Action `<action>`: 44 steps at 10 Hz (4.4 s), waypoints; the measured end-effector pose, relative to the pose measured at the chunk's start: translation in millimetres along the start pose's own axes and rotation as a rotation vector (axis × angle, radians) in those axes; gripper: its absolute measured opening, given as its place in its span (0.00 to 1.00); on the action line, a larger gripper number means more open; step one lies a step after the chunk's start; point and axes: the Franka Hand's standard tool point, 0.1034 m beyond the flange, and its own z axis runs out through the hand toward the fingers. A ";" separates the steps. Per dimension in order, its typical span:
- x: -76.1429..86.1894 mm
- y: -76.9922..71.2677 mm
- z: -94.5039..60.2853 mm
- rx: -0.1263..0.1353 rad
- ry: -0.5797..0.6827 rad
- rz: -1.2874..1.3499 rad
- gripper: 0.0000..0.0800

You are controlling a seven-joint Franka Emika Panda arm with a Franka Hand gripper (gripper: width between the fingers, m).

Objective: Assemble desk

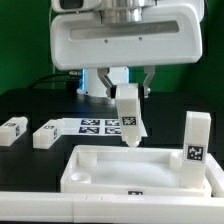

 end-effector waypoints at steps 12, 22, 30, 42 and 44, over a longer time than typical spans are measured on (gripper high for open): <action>30.4 28.8 -3.2 -0.088 0.543 -0.101 0.36; 26.7 68.6 -0.2 -0.133 0.529 -0.126 0.36; 27.8 68.2 3.1 -0.137 0.533 -0.134 0.36; 23.9 56.6 5.6 -0.134 0.556 -0.152 0.36; 24.6 56.1 5.6 -0.135 0.564 -0.153 0.36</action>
Offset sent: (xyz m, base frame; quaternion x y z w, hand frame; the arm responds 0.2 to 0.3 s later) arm 0.0000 0.0000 0.0000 0.0000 0.1938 0.0000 0.9810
